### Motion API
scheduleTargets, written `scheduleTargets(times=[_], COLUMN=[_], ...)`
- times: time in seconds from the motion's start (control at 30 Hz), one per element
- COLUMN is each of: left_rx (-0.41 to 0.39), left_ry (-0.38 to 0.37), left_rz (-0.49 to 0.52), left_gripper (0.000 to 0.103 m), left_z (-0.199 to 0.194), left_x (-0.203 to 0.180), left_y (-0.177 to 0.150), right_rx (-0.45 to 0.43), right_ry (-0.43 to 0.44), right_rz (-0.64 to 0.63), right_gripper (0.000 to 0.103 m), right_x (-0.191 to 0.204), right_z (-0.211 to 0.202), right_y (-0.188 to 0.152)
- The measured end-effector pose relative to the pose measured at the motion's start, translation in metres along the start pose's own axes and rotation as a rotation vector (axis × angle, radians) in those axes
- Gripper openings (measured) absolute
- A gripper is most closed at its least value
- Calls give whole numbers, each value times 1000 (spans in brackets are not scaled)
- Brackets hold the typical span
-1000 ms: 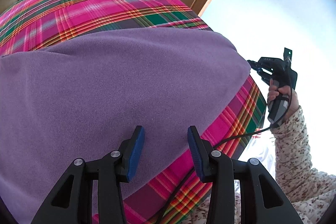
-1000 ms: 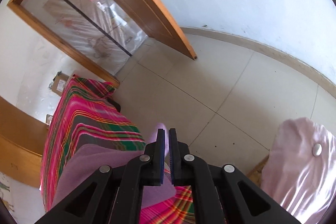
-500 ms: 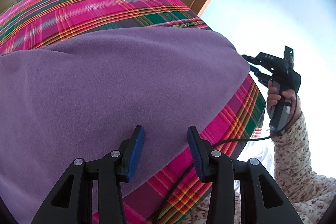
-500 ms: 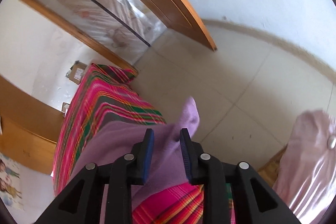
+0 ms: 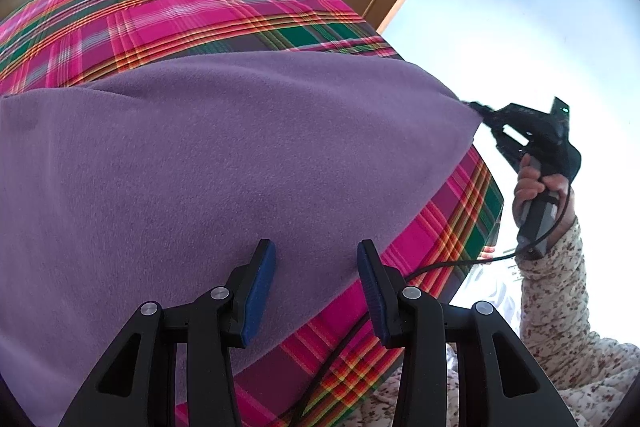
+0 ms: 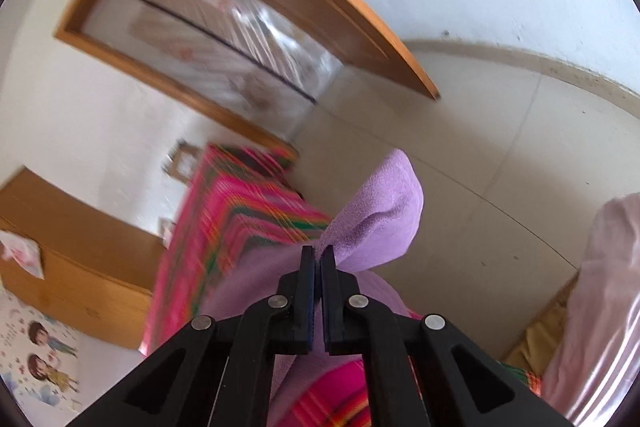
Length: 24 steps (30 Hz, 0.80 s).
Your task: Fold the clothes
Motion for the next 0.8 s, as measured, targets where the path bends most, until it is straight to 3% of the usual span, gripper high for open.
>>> scheduleTargets(times=[0.3,0.5,0.7,0.8], left_rx=[1,1,-3,-18], left_ry=[6,2,3,0], left_rz=[0,-2,-7,-16], left_gripper=[44,44,44,44], left_z=[0,-1,-2,-9], left_x=[0,1,2,7], left_y=[-1,-1,-4,-7], right_rx=[118,91,38,17], right_ry=[-13,-67,-176,-278], right_rz=[145,145,85,50], right_gripper=[3,4,10,10], right_x=[-43,-43,-34,-33], right_z=[24,17,9,2], right_y=[-15,-11,-9,-9])
Point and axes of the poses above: each gripper's, at about its wrist camera, not at the fingertips, and z roughly the way its jaws point, x to its left, y to its top, the point moved 8 cm from there along z, roughly the way its jaws point, and after that the axes turned 14 degrees about x, right-handed, at the moved point
